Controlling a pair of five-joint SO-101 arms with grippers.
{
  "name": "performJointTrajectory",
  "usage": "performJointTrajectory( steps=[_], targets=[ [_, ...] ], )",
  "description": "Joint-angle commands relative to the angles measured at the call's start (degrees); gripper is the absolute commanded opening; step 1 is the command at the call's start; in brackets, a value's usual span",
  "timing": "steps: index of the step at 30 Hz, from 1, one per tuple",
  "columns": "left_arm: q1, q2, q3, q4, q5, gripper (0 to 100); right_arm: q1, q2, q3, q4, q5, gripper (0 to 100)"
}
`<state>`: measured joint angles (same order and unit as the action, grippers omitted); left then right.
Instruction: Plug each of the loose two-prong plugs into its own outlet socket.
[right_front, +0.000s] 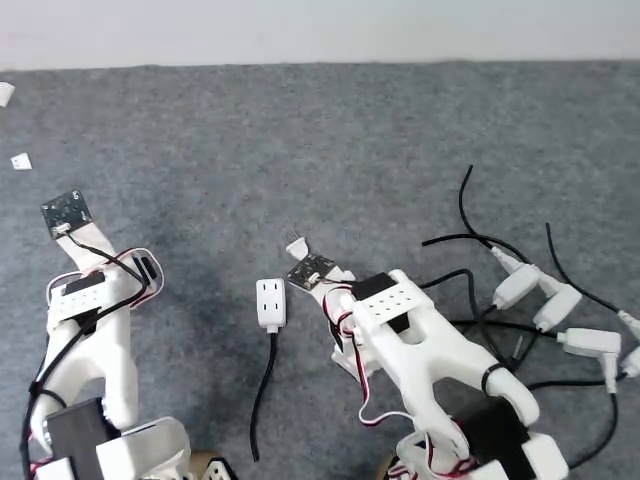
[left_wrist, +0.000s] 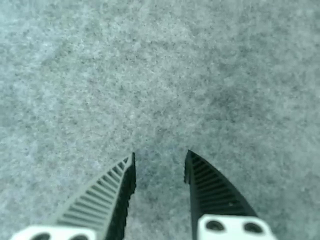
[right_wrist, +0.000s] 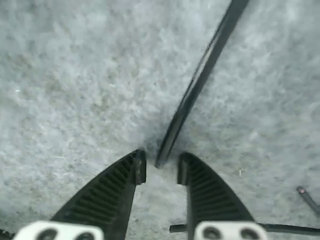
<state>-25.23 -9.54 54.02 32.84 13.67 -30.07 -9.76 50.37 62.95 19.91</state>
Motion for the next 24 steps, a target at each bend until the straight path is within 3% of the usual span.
performJointTrajectory(
  steps=[1,12,24],
  targets=[
    [-0.09,-0.18,-2.59,-1.58,-0.53,15,-0.92,0.31,-0.53,-1.27,0.79,2.2],
    [-0.09,-0.18,-2.59,-1.58,-0.53,15,7.78,-2.77,-2.46,3.12,3.34,0.9],
    [-0.09,-0.18,-2.59,-1.58,-0.53,15,11.03,-28.18,-4.48,14.37,4.48,0.9]
  ],
)
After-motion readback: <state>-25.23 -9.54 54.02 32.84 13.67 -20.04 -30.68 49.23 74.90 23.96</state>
